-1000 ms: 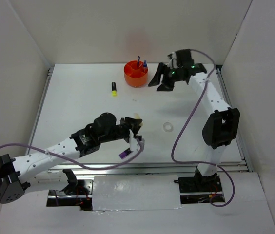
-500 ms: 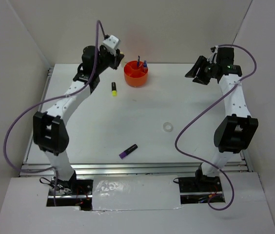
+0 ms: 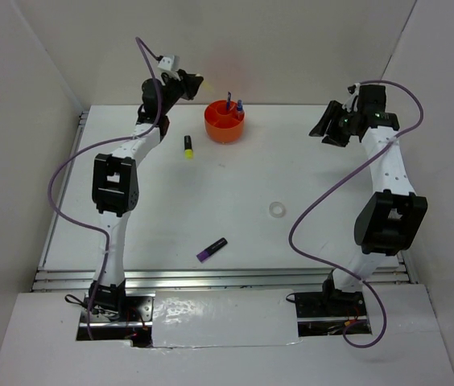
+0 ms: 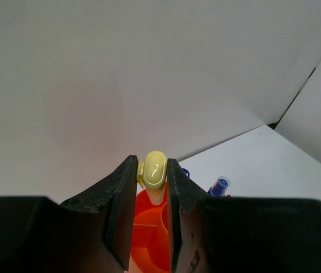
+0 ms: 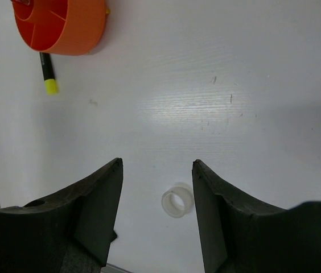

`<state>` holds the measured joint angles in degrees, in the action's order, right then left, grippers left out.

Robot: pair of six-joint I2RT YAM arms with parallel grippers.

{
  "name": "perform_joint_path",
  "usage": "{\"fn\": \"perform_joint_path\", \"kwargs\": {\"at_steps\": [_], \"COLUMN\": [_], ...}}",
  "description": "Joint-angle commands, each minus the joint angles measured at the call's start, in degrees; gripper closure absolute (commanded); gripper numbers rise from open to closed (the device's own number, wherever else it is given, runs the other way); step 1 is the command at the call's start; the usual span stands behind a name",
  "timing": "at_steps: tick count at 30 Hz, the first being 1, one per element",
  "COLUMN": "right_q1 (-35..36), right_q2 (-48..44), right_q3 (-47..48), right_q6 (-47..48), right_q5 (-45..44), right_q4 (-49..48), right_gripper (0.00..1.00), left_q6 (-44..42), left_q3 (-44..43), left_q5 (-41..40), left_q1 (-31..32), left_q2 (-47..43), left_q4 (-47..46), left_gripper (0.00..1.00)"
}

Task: Sort the stationery into containers
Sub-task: Place the stationery into the container

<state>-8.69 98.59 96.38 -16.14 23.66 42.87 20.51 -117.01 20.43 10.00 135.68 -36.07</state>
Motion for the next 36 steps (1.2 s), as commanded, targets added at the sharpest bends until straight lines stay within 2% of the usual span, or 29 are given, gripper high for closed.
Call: {"fn": "perform_joint_path", "kwargs": {"at_steps": [1, 12, 18, 28, 36], "right_q1": [-0.63, -0.8, -0.89, -0.54, -0.01], "right_q2": [-2.61, -2.7, -2.43, -1.82, -1.64], "right_q3": [-0.75, -2.51, -2.69, -4.62, -4.62], "right_q6": [1.29, 1.29, 1.2, 0.76, 0.67], "right_q5": [-1.07, -0.55, 0.25, 0.77, 0.42], "right_q4": [-1.12, -1.13, -0.95, -1.65, -2.09], "right_gripper": [0.41, 0.43, 0.43, 0.44, 0.44], "left_q6": [1.29, -7.23, -6.1, -0.56, -5.83], "left_q3": [-2.96, -3.75, -4.01, -6.29, -3.75], "left_q5": [1.37, -1.87, -5.74, -5.04, -5.49], "left_q1": [1.51, 3.53, 3.27, 1.08, 1.51], "left_q2": [1.34, 5.83, 6.88, 5.74, 5.48], "left_q4": [-9.28, -7.43, -8.92, -9.37, -5.59], "left_gripper": [1.0, 1.0, 1.0, 1.0, 1.0]}}
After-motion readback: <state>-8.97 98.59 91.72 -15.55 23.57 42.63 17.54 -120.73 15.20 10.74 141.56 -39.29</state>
